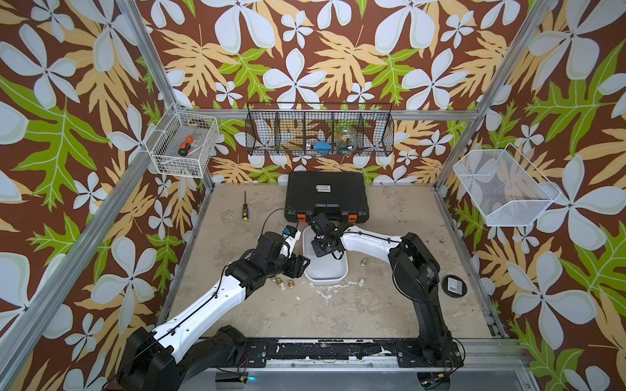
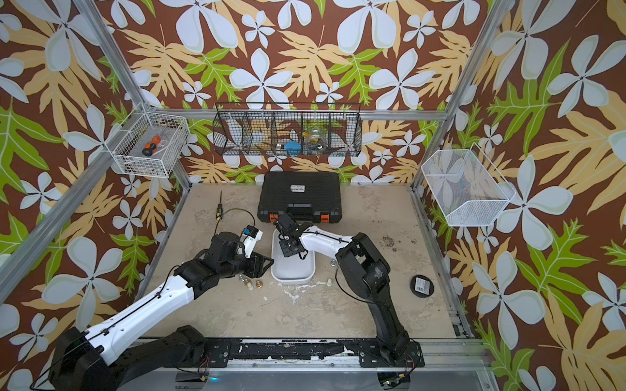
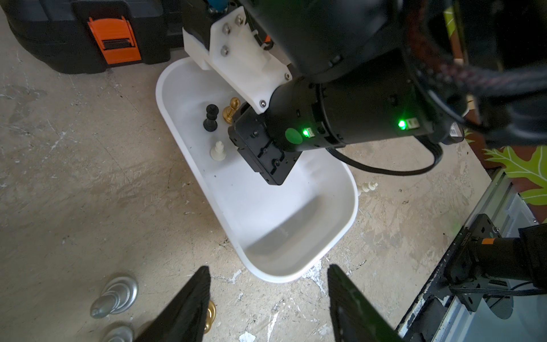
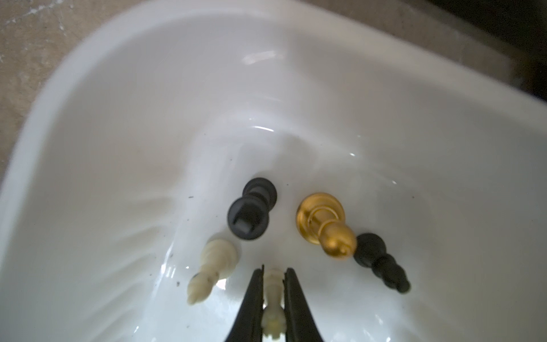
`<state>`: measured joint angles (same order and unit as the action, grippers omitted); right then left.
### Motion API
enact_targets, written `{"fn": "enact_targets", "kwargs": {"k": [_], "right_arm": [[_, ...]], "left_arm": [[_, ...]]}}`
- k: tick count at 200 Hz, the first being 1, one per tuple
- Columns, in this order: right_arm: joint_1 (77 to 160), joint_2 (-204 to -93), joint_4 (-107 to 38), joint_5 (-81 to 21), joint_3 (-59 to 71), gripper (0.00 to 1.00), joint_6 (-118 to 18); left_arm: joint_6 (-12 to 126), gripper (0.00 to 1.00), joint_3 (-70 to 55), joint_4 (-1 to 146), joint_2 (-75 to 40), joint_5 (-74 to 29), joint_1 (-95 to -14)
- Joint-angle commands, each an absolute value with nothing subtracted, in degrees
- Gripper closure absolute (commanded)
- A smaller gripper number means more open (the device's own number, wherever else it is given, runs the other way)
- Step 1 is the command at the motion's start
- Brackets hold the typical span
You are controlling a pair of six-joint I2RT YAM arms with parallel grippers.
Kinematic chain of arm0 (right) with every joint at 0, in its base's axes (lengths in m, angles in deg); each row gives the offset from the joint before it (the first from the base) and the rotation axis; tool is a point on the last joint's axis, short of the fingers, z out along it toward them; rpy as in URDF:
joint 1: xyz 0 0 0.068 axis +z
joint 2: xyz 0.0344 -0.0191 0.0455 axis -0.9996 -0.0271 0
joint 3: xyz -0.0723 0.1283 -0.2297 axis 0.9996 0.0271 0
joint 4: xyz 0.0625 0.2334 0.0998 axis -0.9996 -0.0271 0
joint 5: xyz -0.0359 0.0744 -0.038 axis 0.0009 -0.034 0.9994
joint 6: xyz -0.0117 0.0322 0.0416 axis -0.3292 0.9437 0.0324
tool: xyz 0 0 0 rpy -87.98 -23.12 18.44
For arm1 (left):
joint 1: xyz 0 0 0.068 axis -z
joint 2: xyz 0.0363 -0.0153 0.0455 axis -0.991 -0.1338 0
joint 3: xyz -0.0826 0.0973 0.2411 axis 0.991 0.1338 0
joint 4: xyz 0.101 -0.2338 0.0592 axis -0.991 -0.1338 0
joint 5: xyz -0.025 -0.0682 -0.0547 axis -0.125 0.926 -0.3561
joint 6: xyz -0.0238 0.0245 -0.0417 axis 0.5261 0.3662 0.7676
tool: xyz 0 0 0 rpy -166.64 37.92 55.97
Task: Put the chess pieces into the storage box
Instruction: Place the chess piece in the storage box, then pick up the chess piece at the center of the board.
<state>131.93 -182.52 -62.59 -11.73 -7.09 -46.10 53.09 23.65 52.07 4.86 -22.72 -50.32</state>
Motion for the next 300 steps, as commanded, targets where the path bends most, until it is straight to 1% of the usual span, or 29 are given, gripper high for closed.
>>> {"fn": "enact_targets", "kwargs": {"k": [1,106,178,200,232,258,279,300], "right_arm": [[132.0,-182.8,-62.4,-11.2,-6.8,0.87,-46.3],[132.0,-184.7,-62.5,-10.5,-8.9,0.87,-45.9],[132.0,-183.6,-62.9,-10.2,-8.0,0.86,-45.8],[132.0,-183.6,-63.0,-10.2,-8.2,0.8,-45.8],[132.0,-183.4,-63.0,-10.1,-8.1,0.76,-45.9],[132.0,-183.2,-63.2,-10.0,-8.4,0.75,-45.9],[132.0,-182.4,-63.7,-9.9,-8.5,0.69,-45.9],[132.1,-180.0,-64.0,-10.1,-8.0,0.67,-46.0]], "left_arm": [[52.6,0.35,23.6,52.9,5.2,-23.0,-50.4],[52.4,0.35,23.7,52.9,5.1,-23.0,-50.4],[52.3,0.35,23.6,52.8,5.2,-23.0,-50.4],[52.3,0.35,23.6,52.8,5.1,-22.9,-50.4],[52.5,0.35,23.7,52.8,5.1,-22.9,-50.4],[52.3,0.35,23.6,52.9,5.1,-22.8,-50.4],[52.4,0.35,23.6,52.9,4.9,-22.8,-50.4],[52.3,0.35,23.5,53.0,4.9,-22.5,-50.4]]}}
